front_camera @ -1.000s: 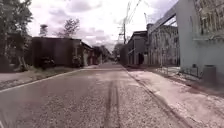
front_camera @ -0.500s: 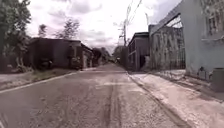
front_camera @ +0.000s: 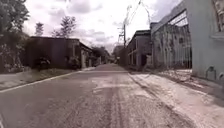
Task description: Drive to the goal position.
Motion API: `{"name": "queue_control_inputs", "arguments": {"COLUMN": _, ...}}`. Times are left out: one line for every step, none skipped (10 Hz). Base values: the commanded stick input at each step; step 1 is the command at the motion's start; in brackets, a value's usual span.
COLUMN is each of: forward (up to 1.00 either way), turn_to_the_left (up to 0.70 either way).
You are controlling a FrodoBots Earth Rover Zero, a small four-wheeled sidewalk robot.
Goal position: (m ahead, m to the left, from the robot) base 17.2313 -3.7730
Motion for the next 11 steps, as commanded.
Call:
{"name": "queue_control_inputs", "arguments": {"forward": 0.7, "turn_to_the_left": 0.01}}
{"name": "queue_control_inputs", "arguments": {"forward": 0.7, "turn_to_the_left": 0.01}}
{"name": "queue_control_inputs", "arguments": {"forward": 0.7, "turn_to_the_left": 0.01}}
{"name": "queue_control_inputs", "arguments": {"forward": 0.7, "turn_to_the_left": 0.01}}
{"name": "queue_control_inputs", "arguments": {"forward": 0.7, "turn_to_the_left": 0.01}}
{"name": "queue_control_inputs", "arguments": {"forward": 0.7, "turn_to_the_left": 0.01}}
{"name": "queue_control_inputs", "arguments": {"forward": 0.7, "turn_to_the_left": 0.01}}
{"name": "queue_control_inputs", "arguments": {"forward": 0.7, "turn_to_the_left": 0.01}}
{"name": "queue_control_inputs", "arguments": {"forward": 0.7, "turn_to_the_left": 0.01}}
{"name": "queue_control_inputs", "arguments": {"forward": 0.7, "turn_to_the_left": 0.01}}
{"name": "queue_control_inputs", "arguments": {"forward": 0.7, "turn_to_the_left": 0.01}}
